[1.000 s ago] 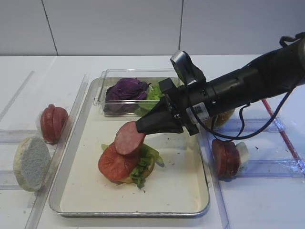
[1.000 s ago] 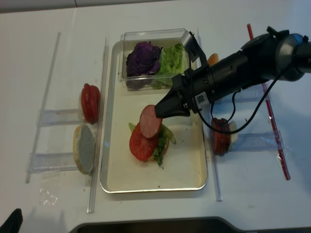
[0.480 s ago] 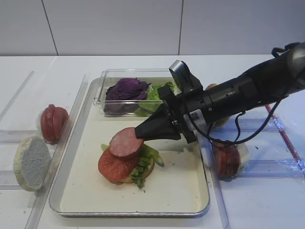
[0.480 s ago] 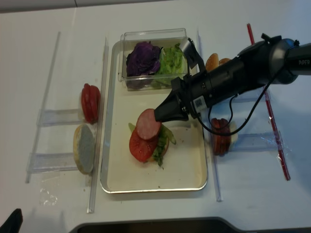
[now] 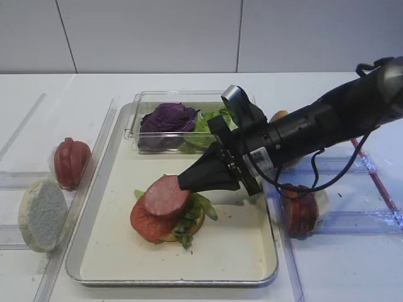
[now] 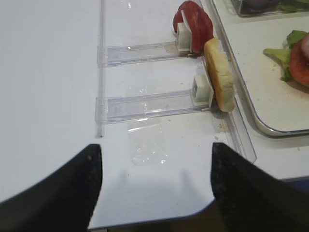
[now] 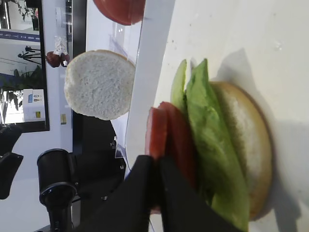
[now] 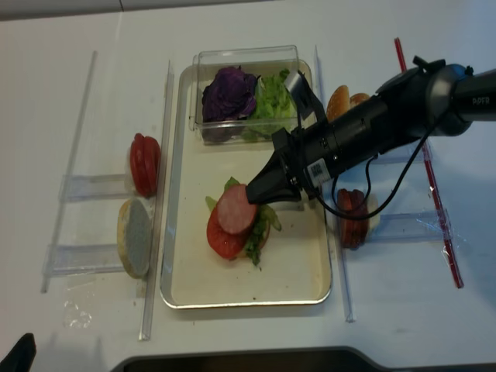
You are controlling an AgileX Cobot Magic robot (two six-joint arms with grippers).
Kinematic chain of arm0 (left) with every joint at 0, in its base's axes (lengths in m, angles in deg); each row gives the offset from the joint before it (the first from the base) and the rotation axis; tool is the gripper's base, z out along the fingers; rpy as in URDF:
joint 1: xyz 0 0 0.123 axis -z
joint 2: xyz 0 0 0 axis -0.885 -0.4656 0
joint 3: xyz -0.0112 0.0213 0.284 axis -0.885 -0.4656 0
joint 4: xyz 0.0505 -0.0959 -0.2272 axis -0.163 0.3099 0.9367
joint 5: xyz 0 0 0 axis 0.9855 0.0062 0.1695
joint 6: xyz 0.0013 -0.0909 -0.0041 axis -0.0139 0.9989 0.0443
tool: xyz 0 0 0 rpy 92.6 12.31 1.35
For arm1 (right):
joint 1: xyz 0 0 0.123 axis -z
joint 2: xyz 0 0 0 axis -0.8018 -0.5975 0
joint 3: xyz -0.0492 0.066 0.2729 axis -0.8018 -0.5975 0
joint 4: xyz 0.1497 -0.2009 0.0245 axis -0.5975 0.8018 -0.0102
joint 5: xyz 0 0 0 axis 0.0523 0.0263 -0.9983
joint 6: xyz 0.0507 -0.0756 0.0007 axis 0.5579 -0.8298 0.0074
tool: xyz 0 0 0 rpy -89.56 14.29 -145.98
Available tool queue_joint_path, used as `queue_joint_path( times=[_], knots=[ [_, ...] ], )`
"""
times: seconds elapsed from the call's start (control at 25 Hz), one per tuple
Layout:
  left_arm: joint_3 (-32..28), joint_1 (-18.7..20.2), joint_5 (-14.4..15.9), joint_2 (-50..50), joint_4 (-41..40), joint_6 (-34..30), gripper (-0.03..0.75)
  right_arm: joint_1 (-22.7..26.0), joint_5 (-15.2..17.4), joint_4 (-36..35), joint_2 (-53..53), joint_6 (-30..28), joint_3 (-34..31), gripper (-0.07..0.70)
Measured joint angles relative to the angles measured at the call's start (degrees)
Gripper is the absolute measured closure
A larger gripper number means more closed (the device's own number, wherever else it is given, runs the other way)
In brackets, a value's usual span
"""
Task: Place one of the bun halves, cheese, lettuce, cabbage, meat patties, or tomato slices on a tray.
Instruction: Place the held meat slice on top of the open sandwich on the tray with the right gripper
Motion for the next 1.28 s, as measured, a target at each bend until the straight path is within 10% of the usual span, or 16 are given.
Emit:
queue_joint_path(
  times=[0.64, 1.0, 1.28],
  knots=[
    [0.0, 0.0, 0.0, 0.0, 0.0, 0.0, 0.235, 0.0, 0.3, 0.4, 0.0, 0.6, 0.0, 0.533],
    [0.0, 0.0, 0.0, 0.0, 0.0, 0.0, 0.235, 0.0, 0.5, 0.2, 0.0, -0.3, 0.0, 0.212],
    [0.0, 0.0, 0.0, 0.0, 0.0, 0.0, 0.236, 0.0, 0.5, 0.1, 0.0, -0.4, 0.0, 0.153]
  ],
)
